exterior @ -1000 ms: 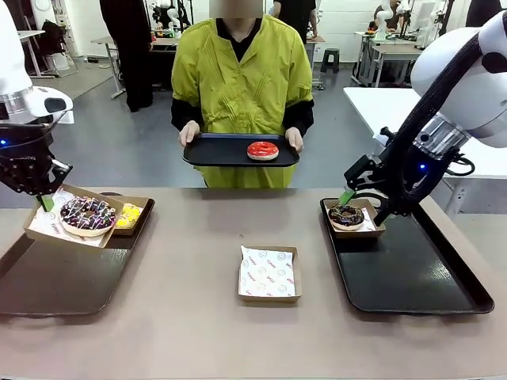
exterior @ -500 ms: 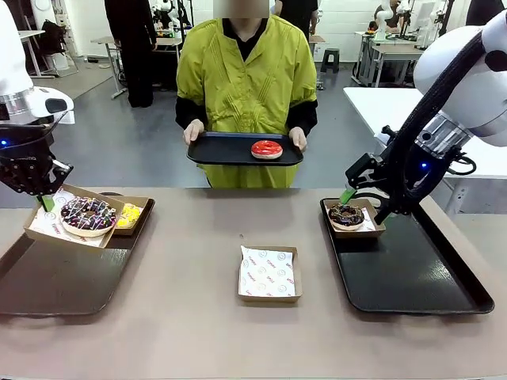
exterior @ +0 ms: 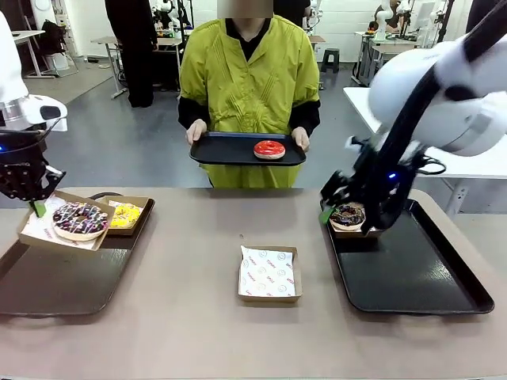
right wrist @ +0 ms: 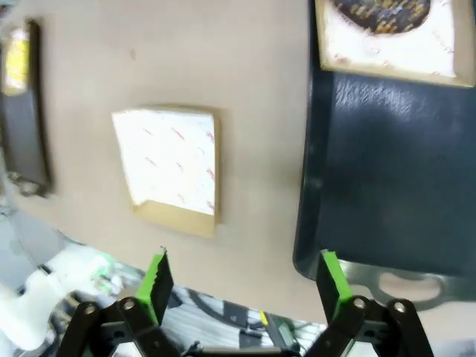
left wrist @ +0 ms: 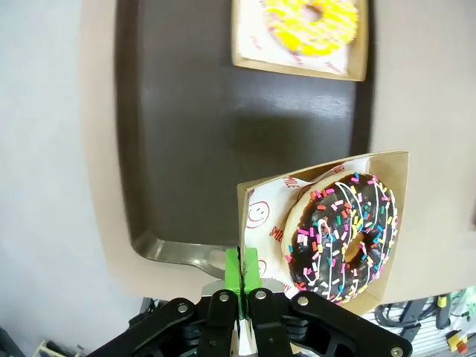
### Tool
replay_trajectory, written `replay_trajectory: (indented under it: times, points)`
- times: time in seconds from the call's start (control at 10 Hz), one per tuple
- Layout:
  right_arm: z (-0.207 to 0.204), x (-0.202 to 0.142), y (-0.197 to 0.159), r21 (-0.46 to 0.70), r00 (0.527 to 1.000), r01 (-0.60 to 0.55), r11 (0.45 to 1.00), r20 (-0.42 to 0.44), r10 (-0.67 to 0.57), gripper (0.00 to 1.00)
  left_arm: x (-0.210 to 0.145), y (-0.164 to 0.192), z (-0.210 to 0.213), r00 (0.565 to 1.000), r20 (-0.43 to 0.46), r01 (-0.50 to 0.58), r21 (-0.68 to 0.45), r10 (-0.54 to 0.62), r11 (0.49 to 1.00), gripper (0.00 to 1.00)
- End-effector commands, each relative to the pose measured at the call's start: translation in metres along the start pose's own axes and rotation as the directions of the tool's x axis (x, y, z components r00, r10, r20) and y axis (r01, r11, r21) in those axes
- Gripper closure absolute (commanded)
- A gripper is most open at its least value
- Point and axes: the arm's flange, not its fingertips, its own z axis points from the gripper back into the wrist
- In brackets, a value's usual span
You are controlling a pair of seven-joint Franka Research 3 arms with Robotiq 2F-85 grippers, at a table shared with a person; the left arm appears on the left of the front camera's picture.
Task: Individually package the donuts and arrange them on the tray.
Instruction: Place the picked Paper togo box on the Handle tray while simultaneously picking up another Paper togo box from the table with the other hand.
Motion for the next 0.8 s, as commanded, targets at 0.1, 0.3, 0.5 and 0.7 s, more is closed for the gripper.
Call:
replay_trajectory:
  times: [0.1,0.3,0.5,0.7]
  points:
    - [-0.059,0.003,0.036,-0.159,0.999,0.01,0.987,-0.033,-0.016,0.0,0.019,0.029,-0.025,0.998,0.029,0.057,0.064,-0.059,0.996,0.99]
    - [-0.097,0.002,0.051,-0.241,0.999,0.039,0.97,0.024,-0.034,0.0,0.027,0.041,-0.042,0.997,0.025,0.074,0.013,-0.075,0.997,0.99]
    - [-0.123,0.004,0.059,-0.262,0.998,0.044,0.964,0.049,-0.032,0.0,0.032,0.043,-0.051,0.994,0.017,0.106,-0.003,-0.106,0.994,0.99]
    - [-0.133,0.004,0.073,-0.263,0.996,0.055,0.963,0.083,-0.034,0.0,0.034,0.041,-0.056,0.993,-0.017,0.115,-0.017,-0.115,0.993,0.99]
